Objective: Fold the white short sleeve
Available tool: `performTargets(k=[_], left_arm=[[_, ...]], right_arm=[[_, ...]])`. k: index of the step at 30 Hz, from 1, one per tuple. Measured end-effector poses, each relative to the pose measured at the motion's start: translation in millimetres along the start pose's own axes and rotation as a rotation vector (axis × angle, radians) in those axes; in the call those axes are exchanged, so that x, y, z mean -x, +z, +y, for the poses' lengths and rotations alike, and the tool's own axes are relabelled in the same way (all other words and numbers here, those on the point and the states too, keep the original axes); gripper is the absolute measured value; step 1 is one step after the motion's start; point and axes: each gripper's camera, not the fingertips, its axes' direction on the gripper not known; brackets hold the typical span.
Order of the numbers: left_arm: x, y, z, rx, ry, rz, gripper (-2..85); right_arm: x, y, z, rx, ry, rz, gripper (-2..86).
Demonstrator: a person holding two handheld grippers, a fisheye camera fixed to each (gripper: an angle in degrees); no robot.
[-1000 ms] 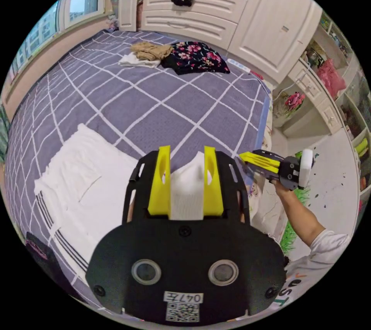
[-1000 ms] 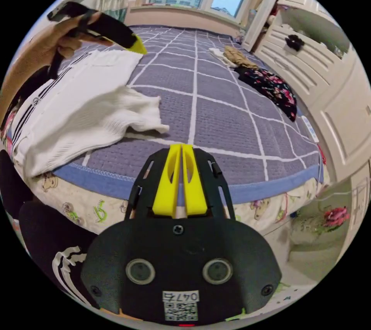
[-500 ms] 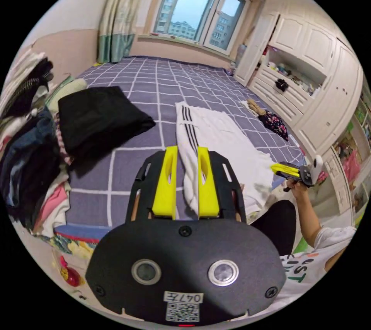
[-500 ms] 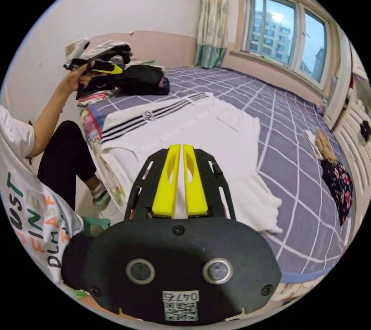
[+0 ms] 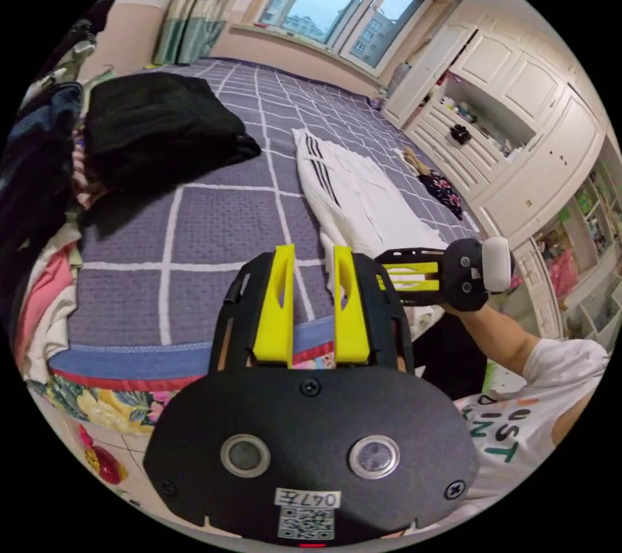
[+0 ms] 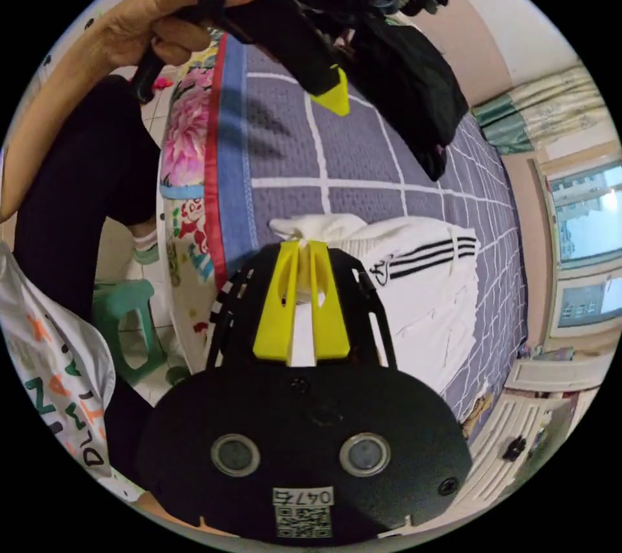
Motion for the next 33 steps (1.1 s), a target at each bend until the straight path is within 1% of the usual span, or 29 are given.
performTargets(k=[2, 4, 6, 7, 9, 11, 13, 16, 18, 20, 21, 23, 25, 26, 27, 29, 30, 32, 33], left_arm=[[-8, 18, -7, 0.071, 0.0, 0.155, 10.6], [-17, 31, -11, 0.103, -0.018, 0.202, 10.8], [-28, 44, -15, 0.123, -0.036, 0.209, 11.0], [-36, 54, -17, 0.134, -0.05, 0.21, 11.2], [-51, 71, -21, 0.165, -0.057, 0.169, 11.1], [-74, 97, -23, 0.243, 0.002, -0.034, 7.1], [-89, 109, -21, 0.262, 0.065, -0.155, 3.6], [-106, 97, -22, 0.224, 0.13, -0.165, 2.0], [-112, 73, -25, 0.177, 0.157, -0.212, 1.8], [-118, 37, -36, 0.147, 0.253, -0.37, 1.8], [-119, 30, -40, 0.149, 0.278, -0.421, 1.9], [-114, 19, -53, 0.237, 0.399, -0.594, 2.4], [-104, 27, -57, 0.336, 0.477, -0.683, 3.3], [-94, 36, -57, 0.402, 0.492, -0.673, 4.0], [-89, 39, -57, 0.422, 0.48, -0.653, 4.3], [-63, 45, -57, 0.437, 0.368, -0.56, 8.5], [-55, 43, -57, 0.433, 0.319, -0.544, 9.5], [-29, 17, -56, 0.351, 0.095, -0.457, 11.1], [-25, 9, -55, 0.316, 0.047, -0.417, 10.8]], right_arm=[[-10, -9, 28, -0.084, 0.109, 0.009, 0.6], [-29, -22, 74, -0.181, 0.298, 0.014, 0.5], [-42, -20, 108, -0.233, 0.425, -0.017, 0.5], [-50, -11, 125, -0.235, 0.487, -0.076, 0.6], [-58, 7, 142, -0.195, 0.539, -0.193, 0.8], [-61, 16, 153, -0.196, 0.568, -0.255, 1.0], [-63, 9, 161, -0.252, 0.601, -0.233, 1.0], [-66, -6, 163, -0.318, 0.598, -0.182, 0.9], [-68, -13, 164, -0.369, 0.599, -0.165, 0.8], [-71, -17, 165, -0.43, 0.605, -0.14, 0.7], [-73, -17, 164, -0.464, 0.609, -0.122, 0.7], [-77, -10, 162, -0.48, 0.61, -0.11, 0.7], [-80, 7, 159, -0.434, 0.595, -0.142, 0.8], [-81, 12, 158, -0.417, 0.585, -0.157, 0.8], [-80, 21, 155, -0.377, 0.559, -0.181, 0.9], [-77, 34, 152, -0.322, 0.524, -0.196, 0.9], [-74, 41, 150, -0.283, 0.497, -0.203, 0.9], [-72, 46, 147, -0.256, 0.472, -0.226, 0.9], [-72, 44, 146, -0.277, 0.466, -0.238, 0.8]])
